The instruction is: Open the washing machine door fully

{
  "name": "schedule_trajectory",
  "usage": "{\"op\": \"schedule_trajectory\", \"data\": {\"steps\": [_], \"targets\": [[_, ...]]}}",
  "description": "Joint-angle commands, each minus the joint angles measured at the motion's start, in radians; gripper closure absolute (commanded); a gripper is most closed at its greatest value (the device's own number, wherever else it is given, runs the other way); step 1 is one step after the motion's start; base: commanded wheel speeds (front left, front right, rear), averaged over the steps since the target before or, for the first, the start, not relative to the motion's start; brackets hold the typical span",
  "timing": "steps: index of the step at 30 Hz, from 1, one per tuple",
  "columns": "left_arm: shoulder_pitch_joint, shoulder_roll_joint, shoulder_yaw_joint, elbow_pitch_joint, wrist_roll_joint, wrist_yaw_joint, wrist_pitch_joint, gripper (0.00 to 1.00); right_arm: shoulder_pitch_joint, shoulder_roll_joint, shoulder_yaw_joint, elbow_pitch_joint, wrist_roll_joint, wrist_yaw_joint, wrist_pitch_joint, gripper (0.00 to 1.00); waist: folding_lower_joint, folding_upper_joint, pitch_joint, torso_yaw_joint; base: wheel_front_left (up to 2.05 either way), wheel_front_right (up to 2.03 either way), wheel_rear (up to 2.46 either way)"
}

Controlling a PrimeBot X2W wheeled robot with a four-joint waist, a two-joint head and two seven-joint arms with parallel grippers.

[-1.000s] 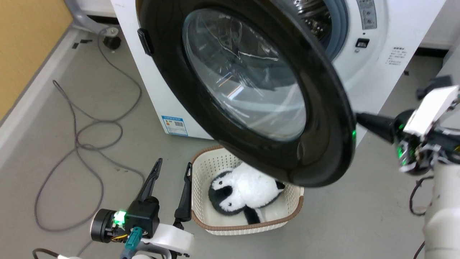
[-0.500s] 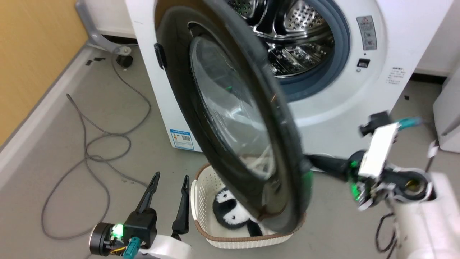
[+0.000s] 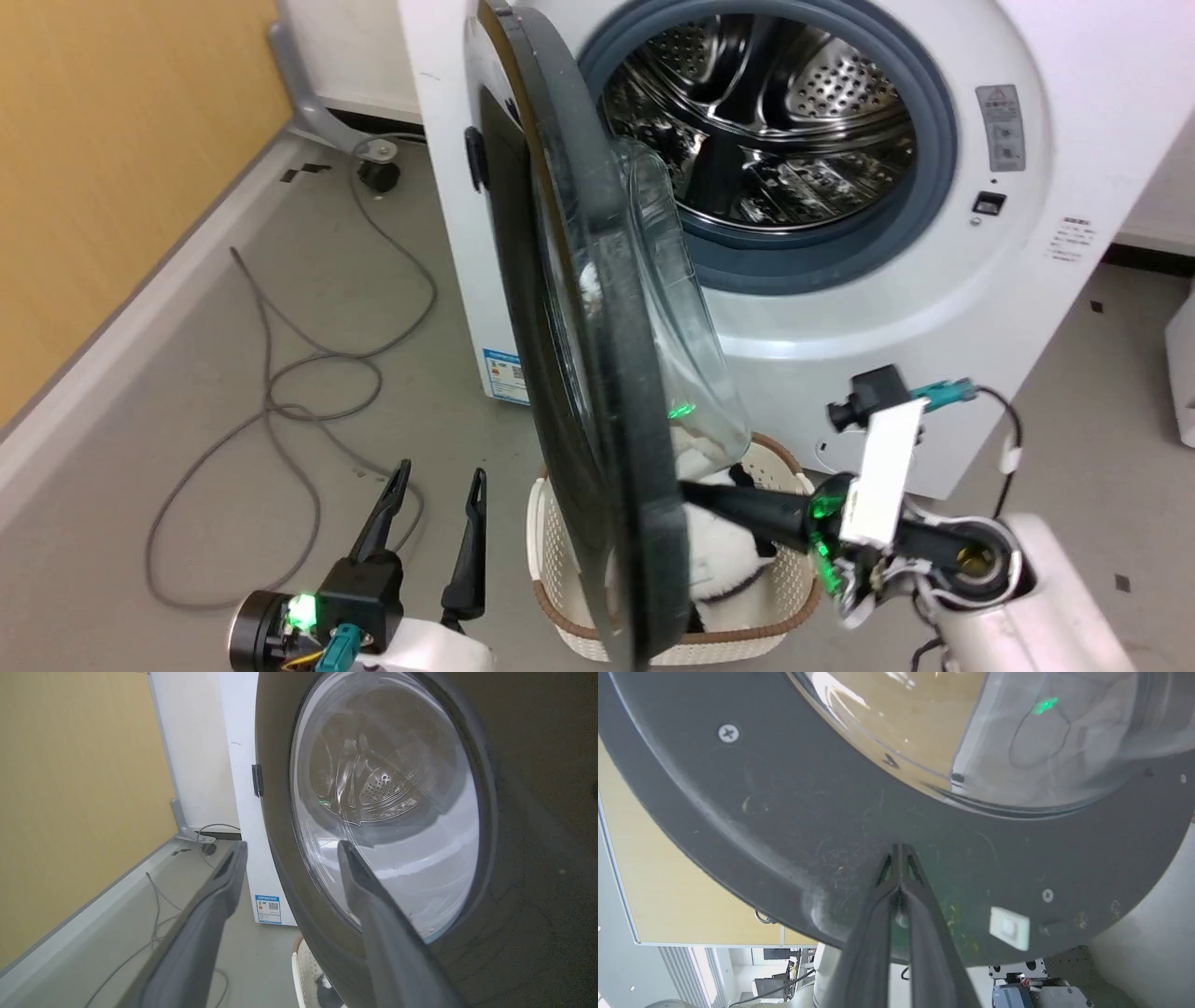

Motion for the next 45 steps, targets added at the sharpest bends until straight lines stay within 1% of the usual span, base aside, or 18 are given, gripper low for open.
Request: {"op": "schedule_trajectory", "data": {"steps": [1, 5, 9, 13, 17, 21, 22, 24, 26, 30, 31, 32, 33, 35, 36, 38, 41, 45], "targets": [[0.02, 0.006, 0.002, -0.001, 0.0, -0.003, -0.005, 0.0, 0.024, 0.005, 0.027, -0.013, 0.021, 0.001, -0.013, 1.0, 0.0001, 0.0, -0.003, 0.009, 0.0, 0.0, 0.0], [0.024, 0.006, 0.004, 0.001, 0.001, -0.005, -0.005, 0.0, 0.033, 0.005, 0.082, -0.024, 0.047, 0.001, -0.043, 1.0, 0.0001, 0.0, -0.007, 0.019, 0.0, 0.0, 0.0], [0.025, 0.006, 0.005, 0.003, 0.003, -0.005, -0.005, 0.0, 0.039, 0.005, 0.123, -0.034, 0.05, 0.001, -0.071, 1.0, 0.0001, 0.0, -0.01, 0.023, 0.0, 0.0, 0.0], [0.028, 0.006, 0.009, 0.003, 0.002, -0.003, -0.005, 0.0, 0.033, 0.005, 0.114, -0.046, 0.038, 0.001, -0.109, 1.0, 0.0001, 0.0, -0.014, 0.013, 0.0, 0.0, 0.0], [0.029, 0.005, 0.016, 0.003, -0.008, -0.004, -0.005, 0.0, 0.021, -0.017, 0.084, -0.083, -0.034, 0.001, -0.166, 1.0, 0.0001, 0.0, -0.019, -0.009, 0.0, 0.0, 0.0], [0.024, 0.004, 0.02, 0.006, -0.018, -0.004, -0.005, 0.0, 0.014, -0.084, 0.073, -0.181, -0.204, 0.001, -0.291, 1.0, 0.0001, 0.0, -0.023, -0.033, 0.0, 0.0, 0.0], [0.022, 0.003, 0.022, 0.006, -0.022, -0.004, -0.005, 0.0, 0.013, -0.112, 0.081, -0.211, -0.269, 0.001, -0.336, 1.0, 0.0001, 0.0, -0.024, -0.039, 0.0, 0.0, 0.0], [0.019, 0.002, 0.024, 0.005, -0.025, -0.003, -0.005, 0.0, 0.017, -0.182, 0.129, -0.276, -0.404, 0.001, -0.426, 1.0, 0.0001, 0.0, -0.026, -0.052, 0.0, 0.0, 0.0], [0.018, 0.002, 0.027, 0.005, -0.027, -0.003, -0.005, 0.0, 0.03, -0.244, 0.166, -0.313, -0.512, 0.001, -0.533, 1.0, 0.0001, 0.0, -0.028, -0.063, 0.0, 0.0, 0.0], [0.017, 0.001, 0.034, 0.003, -0.035, -0.002, -0.005, 0.0, 0.049, -0.369, 0.231, -0.329, -0.736, 0.001, -0.76, 1.0, 0.0001, 0.0, -0.03, -0.082, 0.0, 0.0, 0.0], [0.018, 0.0, 0.035, 0.001, -0.036, -0.002, -0.005, 0.0, 0.054, -0.39, 0.238, -0.322, -0.793, 0.001, -0.814, 1.0, 0.0001, 0.0, -0.03, -0.087, 0.0, 0.0, 0.0], [0.019, 0.0, 0.036, 0.001, -0.036, -0.002, -0.005, 0.0, 0.063, -0.397, 0.232, -0.31, -0.835, 0.001, -0.863, 1.0, 0.0001, 0.0, -0.03, -0.091, 0.0, 0.0, 0.0], [0.021, 0.0, 0.038, 0.0, -0.037, -0.002, -0.005, 0.0, 0.075, -0.396, 0.215, -0.296, -0.871, 0.001, -0.907, 1.0, 0.0001, 0.0, -0.03, -0.094, 0.0, 0.0, 0.0], [0.026, 0.0, 0.044, 0.0, -0.037, -0.002, -0.005, 0.0, 0.103, -0.373, 0.167, -0.274, -0.931, 0.001, -0.981, 1.0, 0.0001, 0.0, -0.03, -0.102, 0.0, 0.0, 0.0], [0.026, 0.0, 0.044, 0.0, -0.037, -0.002, -0.005, 0.0, 0.103, -0.373, 0.167, -0.274, -0.931, 0.001, -0.981, 1.0, 0.0001, 0.0, -0.03, -0.102, 0.0, 0.0, 0.0], [0.031, 0.0, 0.053, 0.001, -0.04, -0.001, -0.005, 0.0, 0.133, -0.354, 0.118, -0.261, -1.023, 0.001, -1.047, 1.0, 0.0001, 0.0, -0.029, -0.107, 0.0, 0.0, 0.0], [0.035, -0.001, 0.063, -0.001, -0.041, -0.002, -0.005, 0.0, 0.197, -0.295, 0.037, -0.253, -1.123, 0.001, -1.115, 1.0, 0.0001, 0.0, -0.028, -0.108, 0.0, 0.0, 0.0], [0.041, -0.001, 0.072, -0.004, -0.04, -0.005, -0.005, 0.0, 0.293, -0.196, -0.084, -0.271, -1.236, 0.001, -1.159, 1.0, 0.0001, 0.0, -0.029, -0.108, 0.0, 0.0, 0.0]]}}
